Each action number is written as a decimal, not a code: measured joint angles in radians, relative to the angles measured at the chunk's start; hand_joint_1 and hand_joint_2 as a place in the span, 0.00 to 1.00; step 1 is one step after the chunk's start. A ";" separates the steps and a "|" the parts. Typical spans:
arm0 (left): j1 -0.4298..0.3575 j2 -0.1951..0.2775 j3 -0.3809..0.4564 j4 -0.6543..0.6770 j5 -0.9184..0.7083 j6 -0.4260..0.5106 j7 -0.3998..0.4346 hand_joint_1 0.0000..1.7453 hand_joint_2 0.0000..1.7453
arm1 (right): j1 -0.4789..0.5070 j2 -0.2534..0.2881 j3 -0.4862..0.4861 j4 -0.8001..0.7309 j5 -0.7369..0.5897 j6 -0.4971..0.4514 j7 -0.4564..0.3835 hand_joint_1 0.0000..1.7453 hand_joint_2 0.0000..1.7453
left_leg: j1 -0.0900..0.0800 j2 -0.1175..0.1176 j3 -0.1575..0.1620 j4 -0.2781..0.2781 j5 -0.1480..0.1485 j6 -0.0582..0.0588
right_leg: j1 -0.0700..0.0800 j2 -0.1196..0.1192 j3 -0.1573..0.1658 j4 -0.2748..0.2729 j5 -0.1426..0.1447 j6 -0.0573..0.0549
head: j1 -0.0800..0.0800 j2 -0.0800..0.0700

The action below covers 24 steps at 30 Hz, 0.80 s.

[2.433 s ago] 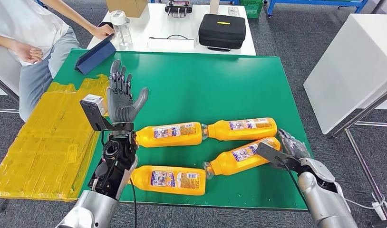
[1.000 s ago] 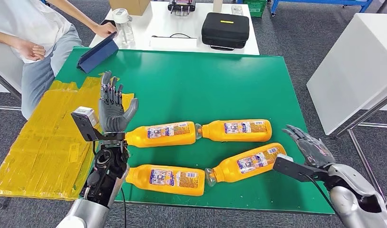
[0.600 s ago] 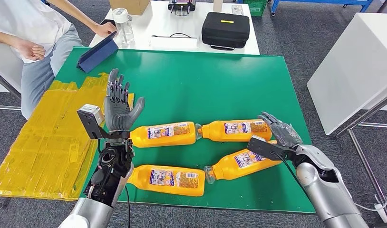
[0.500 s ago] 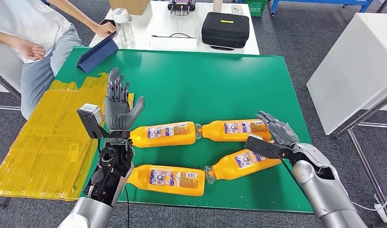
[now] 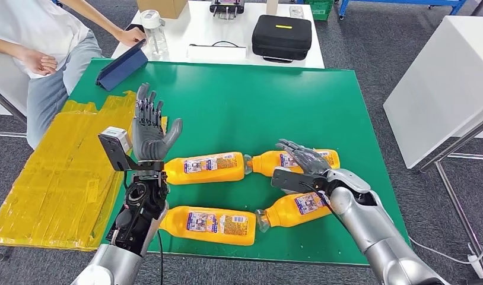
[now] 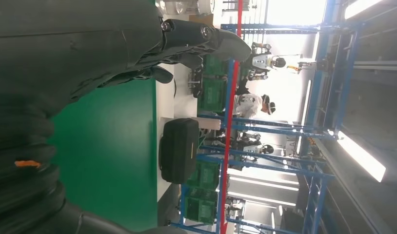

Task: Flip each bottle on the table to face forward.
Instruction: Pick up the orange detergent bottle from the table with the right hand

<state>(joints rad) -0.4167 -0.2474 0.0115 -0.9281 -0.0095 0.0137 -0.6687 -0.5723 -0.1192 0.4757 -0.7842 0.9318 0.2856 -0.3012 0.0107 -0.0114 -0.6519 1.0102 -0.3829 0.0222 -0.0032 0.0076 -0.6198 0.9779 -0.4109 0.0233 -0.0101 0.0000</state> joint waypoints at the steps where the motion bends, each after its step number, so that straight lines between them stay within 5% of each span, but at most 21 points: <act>1: 0.000 0.000 0.000 0.000 0.001 0.002 0.000 0.00 1.00 | -0.003 0.003 0.007 0.001 -0.006 0.003 -0.006 0.00 1.00 | 0.000 0.000 0.000 0.000 0.000 0.000 | 0.000 0.000 0.000 0.000 0.000 0.000 | 0.000 0.000; 12: 0.013 0.012 0.001 0.000 0.016 0.020 -0.008 0.00 1.00 | -0.005 -0.028 0.083 -0.065 -0.092 0.039 -0.045 0.00 1.00 | -0.001 -0.001 0.000 0.000 0.000 0.000 | -0.001 0.000 0.000 0.000 0.000 0.000 | 0.000 0.000; 24: 0.012 0.027 0.011 0.000 0.022 0.027 -0.009 0.00 1.00 | 0.010 -0.082 0.063 -0.237 -0.145 0.049 -0.060 0.00 1.00 | 0.000 -0.001 0.000 0.000 0.000 0.000 | -0.001 -0.001 0.000 0.000 0.000 0.000 | 0.000 0.000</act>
<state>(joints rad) -0.4044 -0.2203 0.0223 -0.9284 0.0121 0.0412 -0.6774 -0.5628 -0.2011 0.5387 -1.0214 0.7869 0.3350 -0.3611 0.0104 -0.0125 -0.6517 1.0103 -0.3829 0.0223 -0.0037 0.0068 -0.6201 0.9775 -0.4109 0.0234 -0.0100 -0.0001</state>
